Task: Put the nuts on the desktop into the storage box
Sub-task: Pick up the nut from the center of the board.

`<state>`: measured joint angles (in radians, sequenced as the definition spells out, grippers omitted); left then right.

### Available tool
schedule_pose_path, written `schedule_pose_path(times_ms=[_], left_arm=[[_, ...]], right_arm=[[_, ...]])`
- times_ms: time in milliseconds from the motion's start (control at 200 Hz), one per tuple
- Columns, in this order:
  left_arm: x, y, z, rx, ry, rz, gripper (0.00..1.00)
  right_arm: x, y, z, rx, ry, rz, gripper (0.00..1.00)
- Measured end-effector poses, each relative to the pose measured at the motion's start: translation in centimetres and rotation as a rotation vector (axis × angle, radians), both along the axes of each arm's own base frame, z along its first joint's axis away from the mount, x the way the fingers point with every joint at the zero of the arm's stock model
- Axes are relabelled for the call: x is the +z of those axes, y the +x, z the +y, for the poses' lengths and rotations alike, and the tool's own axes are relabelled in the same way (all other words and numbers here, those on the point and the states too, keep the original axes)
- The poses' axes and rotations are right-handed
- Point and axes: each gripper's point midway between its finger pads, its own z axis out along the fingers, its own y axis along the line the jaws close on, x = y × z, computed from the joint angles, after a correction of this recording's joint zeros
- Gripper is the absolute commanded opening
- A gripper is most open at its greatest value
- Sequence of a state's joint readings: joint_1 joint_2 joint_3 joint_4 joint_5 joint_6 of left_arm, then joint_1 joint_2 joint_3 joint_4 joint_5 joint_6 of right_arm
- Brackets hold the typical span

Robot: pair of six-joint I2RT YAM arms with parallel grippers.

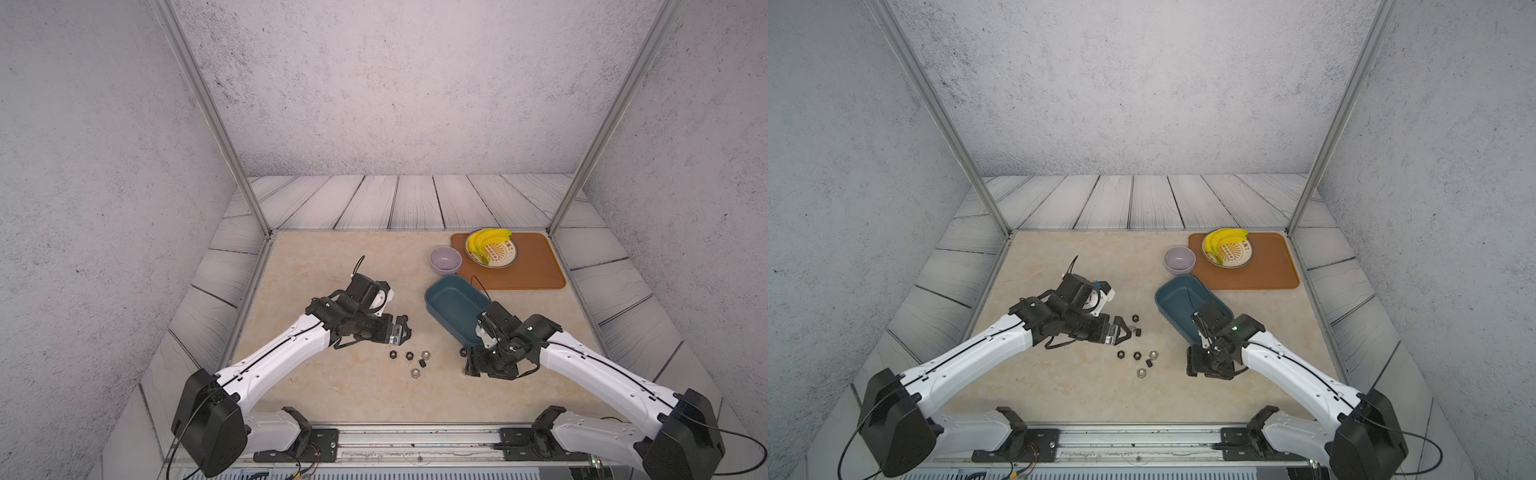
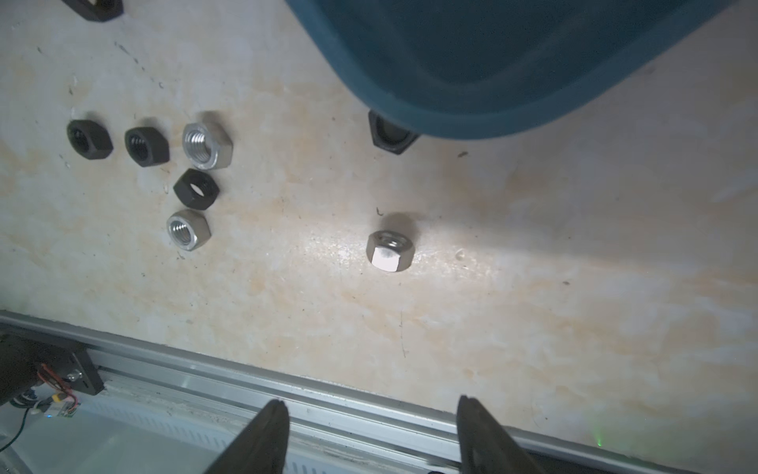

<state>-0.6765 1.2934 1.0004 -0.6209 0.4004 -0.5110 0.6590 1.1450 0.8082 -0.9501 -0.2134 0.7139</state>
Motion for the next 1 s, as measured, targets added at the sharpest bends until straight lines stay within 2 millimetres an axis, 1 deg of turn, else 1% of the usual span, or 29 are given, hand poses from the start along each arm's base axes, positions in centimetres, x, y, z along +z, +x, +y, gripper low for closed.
schedule_pose_path(times_ms=[250,415,575,696,786,861,946,1001], left_arm=[[-1.5,-0.2,0.4,0.028,0.031,0.044,0.98],[-3.1,-0.2,-0.5,0.020,0.002,0.087,0.98],[-4.1,-0.4,-0.9,0.029,-0.019,0.117,0.98],[-4.1,-0.5,-0.9,0.042,-0.038,0.107,0.98],[-3.9,-0.4,-0.9,0.047,-0.048,0.102,0.99],[-3.9,-0.4,-0.9,0.051,-0.054,0.099,0.98],[-4.0,-0.4,-0.9,0.056,-0.056,0.100,0.98],[-4.0,-0.5,-0.8,0.059,-0.057,0.101,0.98]], right_arm=[[-3.2,0.4,0.7,0.007,0.005,-0.010,0.69],[-5.3,1.0,0.6,-0.002,0.001,-0.056,0.66],[-6.0,2.2,0.4,-0.013,-0.023,-0.103,0.65],[-6.6,2.7,0.6,-0.015,-0.031,-0.112,0.58],[-7.3,2.8,0.6,-0.015,-0.043,-0.102,0.56],[-7.4,3.0,0.7,-0.016,-0.043,-0.107,0.48],[-7.5,3.1,0.6,-0.020,-0.047,-0.111,0.46],[-7.5,3.1,0.6,-0.023,-0.051,-0.113,0.40]])
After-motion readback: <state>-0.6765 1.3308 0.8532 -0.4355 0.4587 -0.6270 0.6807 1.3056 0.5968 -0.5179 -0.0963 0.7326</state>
